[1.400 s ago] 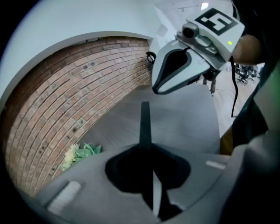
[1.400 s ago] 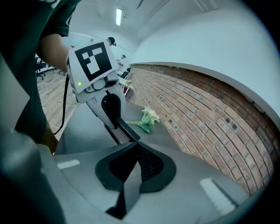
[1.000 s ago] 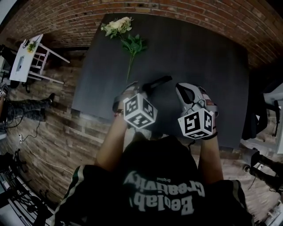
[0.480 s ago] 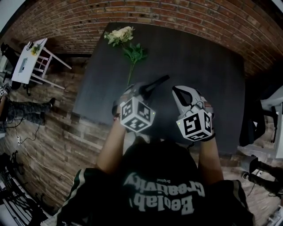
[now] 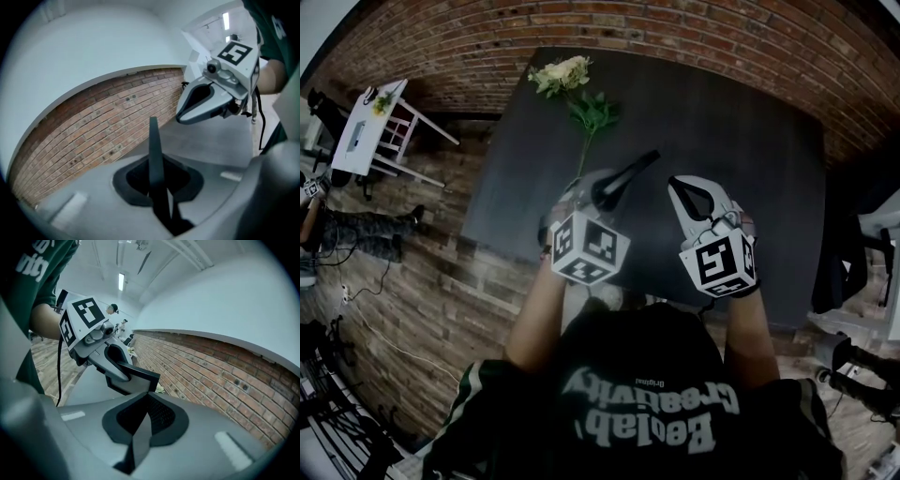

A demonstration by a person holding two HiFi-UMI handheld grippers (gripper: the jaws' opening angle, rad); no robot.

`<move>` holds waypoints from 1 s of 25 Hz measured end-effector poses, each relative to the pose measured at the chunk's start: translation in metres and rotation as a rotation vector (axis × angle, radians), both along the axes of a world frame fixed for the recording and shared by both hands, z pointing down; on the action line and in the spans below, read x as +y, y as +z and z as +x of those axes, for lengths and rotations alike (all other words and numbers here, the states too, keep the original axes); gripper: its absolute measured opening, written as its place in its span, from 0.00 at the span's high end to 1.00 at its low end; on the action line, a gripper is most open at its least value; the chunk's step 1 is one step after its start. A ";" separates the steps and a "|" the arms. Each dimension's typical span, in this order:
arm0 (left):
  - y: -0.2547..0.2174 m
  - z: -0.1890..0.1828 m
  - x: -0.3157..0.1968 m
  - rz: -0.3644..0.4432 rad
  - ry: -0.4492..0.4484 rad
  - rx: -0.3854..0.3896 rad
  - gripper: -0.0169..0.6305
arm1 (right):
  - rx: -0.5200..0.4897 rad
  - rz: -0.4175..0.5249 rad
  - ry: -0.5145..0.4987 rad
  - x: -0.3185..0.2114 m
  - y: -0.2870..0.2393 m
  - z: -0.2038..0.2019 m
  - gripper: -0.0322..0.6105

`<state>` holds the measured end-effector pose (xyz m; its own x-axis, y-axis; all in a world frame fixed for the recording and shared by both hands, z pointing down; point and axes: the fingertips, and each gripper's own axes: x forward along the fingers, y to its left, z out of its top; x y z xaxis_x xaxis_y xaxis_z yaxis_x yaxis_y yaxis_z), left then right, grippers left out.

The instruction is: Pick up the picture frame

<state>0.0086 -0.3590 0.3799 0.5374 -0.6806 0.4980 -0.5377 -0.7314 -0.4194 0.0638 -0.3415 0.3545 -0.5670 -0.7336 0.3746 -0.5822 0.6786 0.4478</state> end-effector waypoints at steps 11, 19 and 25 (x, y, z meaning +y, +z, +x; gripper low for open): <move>-0.041 -0.023 -0.004 0.081 -0.060 0.047 0.91 | -0.079 0.012 -0.029 -0.007 -0.029 -0.022 0.94; -0.061 -0.032 -0.002 0.137 -0.076 0.080 0.91 | -0.099 0.048 -0.026 -0.006 -0.049 -0.030 0.94; -0.070 -0.034 0.000 0.158 -0.073 0.094 0.91 | -0.114 0.077 -0.018 -0.005 -0.053 -0.032 0.94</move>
